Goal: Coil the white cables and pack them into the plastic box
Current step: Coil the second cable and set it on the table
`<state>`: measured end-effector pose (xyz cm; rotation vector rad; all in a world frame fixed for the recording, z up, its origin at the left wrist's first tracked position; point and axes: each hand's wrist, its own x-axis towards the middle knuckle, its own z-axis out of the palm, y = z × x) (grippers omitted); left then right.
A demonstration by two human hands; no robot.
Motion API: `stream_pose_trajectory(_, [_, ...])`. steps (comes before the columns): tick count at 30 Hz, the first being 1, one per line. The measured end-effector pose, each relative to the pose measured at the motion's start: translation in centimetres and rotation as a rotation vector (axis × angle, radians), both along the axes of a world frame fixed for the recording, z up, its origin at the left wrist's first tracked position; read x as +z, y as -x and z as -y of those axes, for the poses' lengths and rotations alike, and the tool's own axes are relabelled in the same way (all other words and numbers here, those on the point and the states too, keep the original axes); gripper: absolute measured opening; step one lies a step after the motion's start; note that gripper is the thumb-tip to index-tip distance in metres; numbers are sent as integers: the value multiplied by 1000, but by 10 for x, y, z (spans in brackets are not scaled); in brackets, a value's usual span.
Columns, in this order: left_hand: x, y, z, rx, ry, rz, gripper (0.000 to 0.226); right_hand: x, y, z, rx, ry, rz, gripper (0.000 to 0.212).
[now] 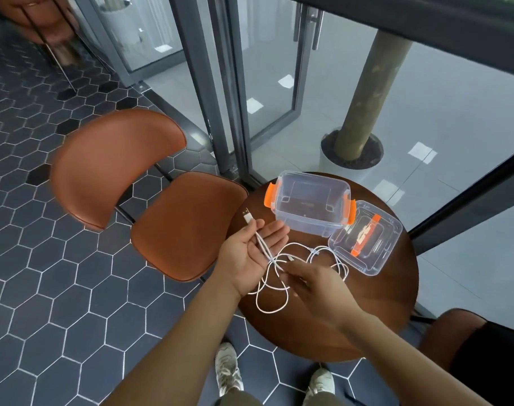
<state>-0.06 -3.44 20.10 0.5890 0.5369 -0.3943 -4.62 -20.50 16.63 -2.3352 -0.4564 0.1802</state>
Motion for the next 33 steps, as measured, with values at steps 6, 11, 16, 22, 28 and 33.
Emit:
stream_pose_trajectory(6, [9, 6, -7, 6, -4, 46, 34, -7, -5, 32, 121, 124, -299, 45])
stream_pose_trajectory(11, [10, 9, -6, -156, -55, 37, 36, -7, -36, 41, 134, 291, -426, 34])
stream_pose_trajectory(16, [18, 10, -1, -497, -194, 85, 39, 29, -78, 22, 44, 333, -280, 25])
stream_pose_trajectory(22, [16, 1, -7, -662, -521, 146, 38, 62, -96, 2, -122, 45, -344, 22])
stream_pose_trajectory(28, [-1, 3, -1, -463, -566, 135, 38, 70, -71, -10, -214, -202, -489, 15])
stream_pose_trajectory(33, [0, -1, 9, -199, -288, 20, 38, 61, -41, -23, -138, -106, -274, 20])
